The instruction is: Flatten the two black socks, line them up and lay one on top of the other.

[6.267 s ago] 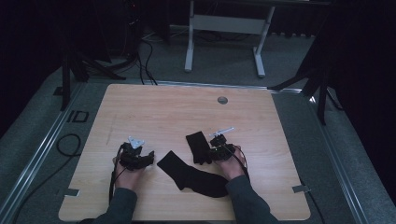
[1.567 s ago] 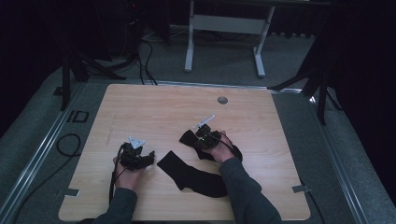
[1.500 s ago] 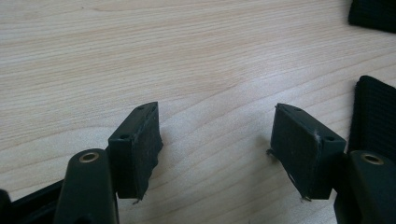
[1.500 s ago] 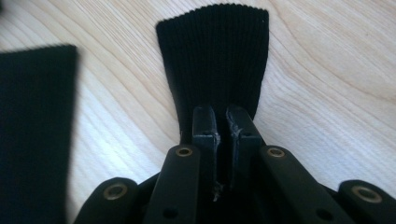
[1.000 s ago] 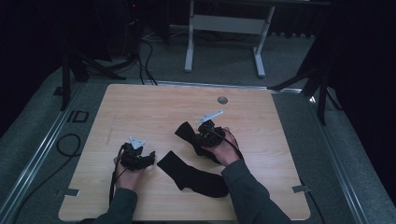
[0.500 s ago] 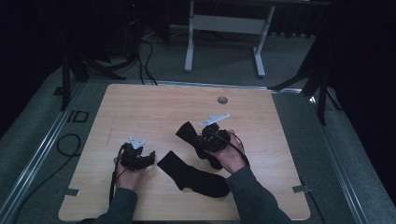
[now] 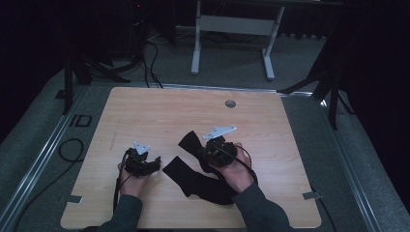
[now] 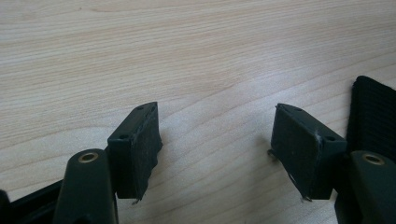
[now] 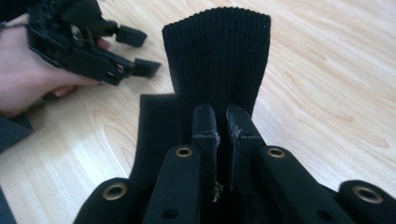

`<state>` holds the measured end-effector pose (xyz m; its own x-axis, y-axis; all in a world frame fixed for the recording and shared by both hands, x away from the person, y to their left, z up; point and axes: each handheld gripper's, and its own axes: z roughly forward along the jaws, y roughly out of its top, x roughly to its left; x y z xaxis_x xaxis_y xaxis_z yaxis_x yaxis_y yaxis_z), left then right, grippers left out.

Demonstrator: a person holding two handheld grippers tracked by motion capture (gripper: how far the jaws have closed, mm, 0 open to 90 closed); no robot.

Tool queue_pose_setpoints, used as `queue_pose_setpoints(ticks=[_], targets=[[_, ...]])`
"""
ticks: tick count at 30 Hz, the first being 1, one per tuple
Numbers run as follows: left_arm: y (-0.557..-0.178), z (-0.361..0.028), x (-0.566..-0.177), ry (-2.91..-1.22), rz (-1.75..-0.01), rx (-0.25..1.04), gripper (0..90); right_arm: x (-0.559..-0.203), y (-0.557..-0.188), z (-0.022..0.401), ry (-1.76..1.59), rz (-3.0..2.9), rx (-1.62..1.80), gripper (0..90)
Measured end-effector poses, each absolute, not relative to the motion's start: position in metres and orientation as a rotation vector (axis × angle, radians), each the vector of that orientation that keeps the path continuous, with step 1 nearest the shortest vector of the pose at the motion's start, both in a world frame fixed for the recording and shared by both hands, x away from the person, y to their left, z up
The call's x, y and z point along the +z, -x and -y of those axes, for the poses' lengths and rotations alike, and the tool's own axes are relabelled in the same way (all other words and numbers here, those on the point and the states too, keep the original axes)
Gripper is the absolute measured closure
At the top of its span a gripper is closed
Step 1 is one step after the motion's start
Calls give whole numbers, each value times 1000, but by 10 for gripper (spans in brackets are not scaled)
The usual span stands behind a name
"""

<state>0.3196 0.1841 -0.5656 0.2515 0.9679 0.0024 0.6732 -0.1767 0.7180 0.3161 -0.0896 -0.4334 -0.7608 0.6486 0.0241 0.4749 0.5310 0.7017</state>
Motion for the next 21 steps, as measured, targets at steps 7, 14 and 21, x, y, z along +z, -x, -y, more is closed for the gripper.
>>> queue_pose_setpoints(ticks=[7,14,21], targets=[[-320,-184,-566,-1925,-1487,637,335,-418,-303,89,-908,-2518,1079,832],[-320,-184,-566,-1923,-1490,634,335,-419,-292,91,-902,-2535,1064,830],[-318,-182,-564,-1935,-1493,628,376,-458,-304,74,-1000,-2596,1027,830]])
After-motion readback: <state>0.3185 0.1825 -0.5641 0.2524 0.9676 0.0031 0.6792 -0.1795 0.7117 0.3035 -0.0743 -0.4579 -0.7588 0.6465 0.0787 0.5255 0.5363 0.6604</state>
